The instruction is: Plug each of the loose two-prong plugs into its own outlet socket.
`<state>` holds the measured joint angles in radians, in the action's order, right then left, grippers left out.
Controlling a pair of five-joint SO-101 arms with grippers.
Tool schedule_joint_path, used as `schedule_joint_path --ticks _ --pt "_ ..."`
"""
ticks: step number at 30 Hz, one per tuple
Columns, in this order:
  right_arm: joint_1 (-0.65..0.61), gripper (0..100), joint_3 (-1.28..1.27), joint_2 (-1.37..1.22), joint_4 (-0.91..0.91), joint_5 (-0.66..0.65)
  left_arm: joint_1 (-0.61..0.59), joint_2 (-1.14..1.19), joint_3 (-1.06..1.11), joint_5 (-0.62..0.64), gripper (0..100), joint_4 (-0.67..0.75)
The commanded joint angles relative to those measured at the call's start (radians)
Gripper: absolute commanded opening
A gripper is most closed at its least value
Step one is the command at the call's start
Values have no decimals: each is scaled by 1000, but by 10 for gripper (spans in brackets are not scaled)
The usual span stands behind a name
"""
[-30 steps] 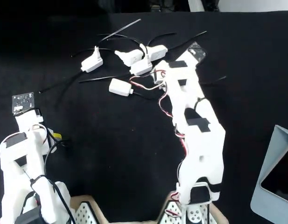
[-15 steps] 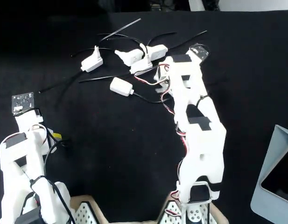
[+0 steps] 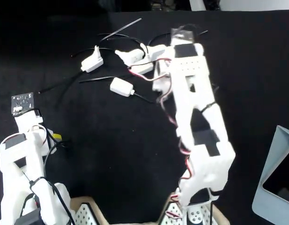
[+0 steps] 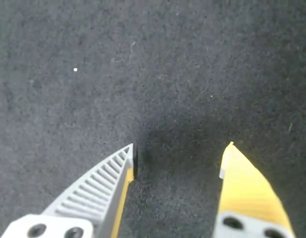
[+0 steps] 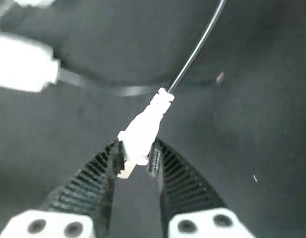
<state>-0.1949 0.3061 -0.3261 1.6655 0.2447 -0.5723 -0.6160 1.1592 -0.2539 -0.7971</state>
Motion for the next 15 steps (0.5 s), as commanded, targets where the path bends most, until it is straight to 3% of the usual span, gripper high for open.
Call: schedule_joint_path --ticks 1,7,15 --pt "-64 11 12 79 97 -114 -2 -6 -2 5 278 12" --pt "-147 11 -245 166 26 -272 -2 -6 -1 3 278 12" --pt "-250 11 -710 358 -301 -414 -2 -6 -1 2 278 12"
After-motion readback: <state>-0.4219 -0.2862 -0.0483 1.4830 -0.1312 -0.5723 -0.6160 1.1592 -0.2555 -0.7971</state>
